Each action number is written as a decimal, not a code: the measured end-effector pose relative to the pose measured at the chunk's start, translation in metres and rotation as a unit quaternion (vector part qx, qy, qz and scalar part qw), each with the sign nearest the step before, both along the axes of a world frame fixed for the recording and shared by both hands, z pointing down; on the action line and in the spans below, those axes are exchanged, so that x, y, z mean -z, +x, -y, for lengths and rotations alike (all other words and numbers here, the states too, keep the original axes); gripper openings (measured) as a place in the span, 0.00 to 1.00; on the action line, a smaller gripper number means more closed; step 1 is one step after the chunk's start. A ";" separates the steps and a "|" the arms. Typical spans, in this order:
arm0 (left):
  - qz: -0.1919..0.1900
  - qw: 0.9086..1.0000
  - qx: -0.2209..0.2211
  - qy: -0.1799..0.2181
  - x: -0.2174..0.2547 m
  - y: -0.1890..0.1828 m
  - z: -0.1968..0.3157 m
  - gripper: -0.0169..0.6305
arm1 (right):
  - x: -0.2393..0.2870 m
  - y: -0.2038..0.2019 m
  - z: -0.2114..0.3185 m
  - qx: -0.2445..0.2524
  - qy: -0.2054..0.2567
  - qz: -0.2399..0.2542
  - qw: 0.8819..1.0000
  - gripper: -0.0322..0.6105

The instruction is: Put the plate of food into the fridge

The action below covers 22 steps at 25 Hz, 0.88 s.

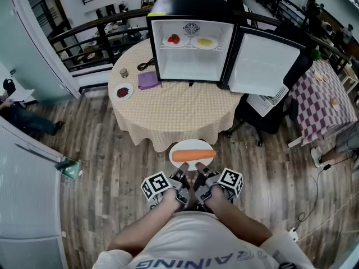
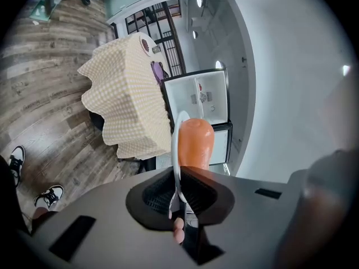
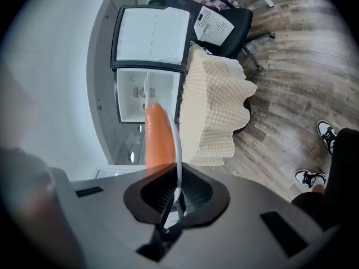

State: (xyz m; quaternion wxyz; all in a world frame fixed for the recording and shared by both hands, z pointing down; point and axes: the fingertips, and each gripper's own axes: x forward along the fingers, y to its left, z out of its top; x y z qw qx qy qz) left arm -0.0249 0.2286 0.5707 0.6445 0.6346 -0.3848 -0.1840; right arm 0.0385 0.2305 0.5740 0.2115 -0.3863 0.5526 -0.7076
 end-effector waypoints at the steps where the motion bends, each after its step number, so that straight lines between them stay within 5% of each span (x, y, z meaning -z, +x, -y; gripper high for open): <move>1: 0.002 1.000 0.000 0.001 0.000 0.001 0.001 0.08 | -0.001 0.001 0.001 -0.001 0.000 0.000 1.000 0.10; 22: 0.020 0.999 0.036 -0.003 -0.012 0.074 0.024 0.08 | -0.016 0.075 0.028 0.024 -0.009 0.021 0.999 0.10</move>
